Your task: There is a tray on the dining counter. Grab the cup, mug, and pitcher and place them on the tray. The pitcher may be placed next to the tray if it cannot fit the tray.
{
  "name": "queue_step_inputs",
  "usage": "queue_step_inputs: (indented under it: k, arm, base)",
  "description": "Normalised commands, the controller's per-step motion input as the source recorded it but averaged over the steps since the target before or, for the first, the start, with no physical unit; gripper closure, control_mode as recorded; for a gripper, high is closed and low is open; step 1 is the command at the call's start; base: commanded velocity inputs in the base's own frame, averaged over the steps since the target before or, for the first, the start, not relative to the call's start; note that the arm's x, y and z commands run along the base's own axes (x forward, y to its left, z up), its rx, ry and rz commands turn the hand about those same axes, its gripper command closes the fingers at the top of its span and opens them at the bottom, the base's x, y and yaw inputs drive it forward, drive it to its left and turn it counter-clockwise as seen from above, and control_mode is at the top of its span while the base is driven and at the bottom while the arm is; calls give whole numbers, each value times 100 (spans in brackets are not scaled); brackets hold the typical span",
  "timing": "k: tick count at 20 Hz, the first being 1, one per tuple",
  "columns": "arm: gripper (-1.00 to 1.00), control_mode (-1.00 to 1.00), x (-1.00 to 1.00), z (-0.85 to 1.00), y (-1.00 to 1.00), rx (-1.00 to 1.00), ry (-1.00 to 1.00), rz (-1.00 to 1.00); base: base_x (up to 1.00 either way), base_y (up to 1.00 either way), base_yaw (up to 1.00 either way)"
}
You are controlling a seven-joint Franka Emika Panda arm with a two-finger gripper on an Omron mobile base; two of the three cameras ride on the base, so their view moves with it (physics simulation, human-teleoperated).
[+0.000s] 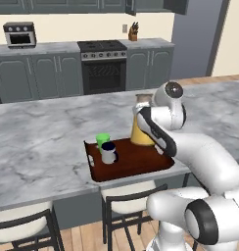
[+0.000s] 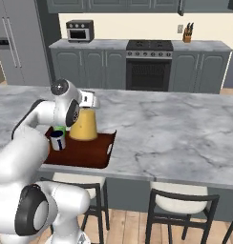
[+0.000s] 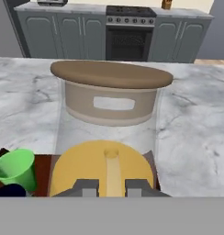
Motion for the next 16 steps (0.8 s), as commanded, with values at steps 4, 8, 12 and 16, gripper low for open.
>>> queue_step_inputs:
  k: [4, 8, 12, 16]
  arm:
    - [100, -100, 65, -81, 22, -4, 0, 0]
    - [100, -100, 49, -76, 5, 0, 0, 0]
    - [100, -100, 5, -33, 0, 0, 0, 0]
    - [100, -100, 24, -10, 0, 0, 0, 0]
  base:
    - [0, 0, 0]
    - [0, 0, 0]
    - [0, 0, 0]
    - [0, 0, 0]
